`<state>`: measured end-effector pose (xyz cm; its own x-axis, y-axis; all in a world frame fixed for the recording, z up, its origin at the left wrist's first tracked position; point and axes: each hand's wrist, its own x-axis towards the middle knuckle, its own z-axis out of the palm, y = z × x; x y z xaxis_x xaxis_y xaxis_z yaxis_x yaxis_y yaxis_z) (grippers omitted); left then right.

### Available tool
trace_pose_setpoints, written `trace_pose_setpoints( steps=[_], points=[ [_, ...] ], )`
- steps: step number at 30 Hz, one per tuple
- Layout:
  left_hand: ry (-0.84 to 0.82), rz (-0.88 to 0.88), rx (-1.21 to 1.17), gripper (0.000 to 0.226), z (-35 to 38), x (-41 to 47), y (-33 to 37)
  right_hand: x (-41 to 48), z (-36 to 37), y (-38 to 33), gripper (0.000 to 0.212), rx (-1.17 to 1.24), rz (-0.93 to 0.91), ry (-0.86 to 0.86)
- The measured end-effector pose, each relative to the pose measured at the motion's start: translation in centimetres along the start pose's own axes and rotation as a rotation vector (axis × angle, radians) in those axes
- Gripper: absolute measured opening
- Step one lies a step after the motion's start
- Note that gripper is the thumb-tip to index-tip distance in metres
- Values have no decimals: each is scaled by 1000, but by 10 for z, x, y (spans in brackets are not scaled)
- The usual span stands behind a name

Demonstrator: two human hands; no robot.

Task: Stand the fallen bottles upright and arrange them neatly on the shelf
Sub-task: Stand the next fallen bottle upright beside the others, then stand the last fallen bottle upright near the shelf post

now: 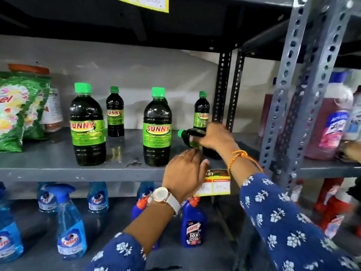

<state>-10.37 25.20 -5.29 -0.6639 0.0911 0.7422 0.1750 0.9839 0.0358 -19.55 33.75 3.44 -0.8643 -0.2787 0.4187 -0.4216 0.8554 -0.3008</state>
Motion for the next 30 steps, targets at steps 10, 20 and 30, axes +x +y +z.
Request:
trace_pose_setpoints(
  steps=[10, 20, 30],
  points=[
    [1, -34, 103, 60, 7, 0, -7, 4, 8, 28, 58, 493, 85, 125],
    [17, -154, 7, 42, 1, 2, -1, 1, 22, 47, 38, 1064, 40, -11],
    [-16, -266, -19, 38, 8, 9, -3, -1, 28, 58, 66, 1023, 44, -53]
  ],
)
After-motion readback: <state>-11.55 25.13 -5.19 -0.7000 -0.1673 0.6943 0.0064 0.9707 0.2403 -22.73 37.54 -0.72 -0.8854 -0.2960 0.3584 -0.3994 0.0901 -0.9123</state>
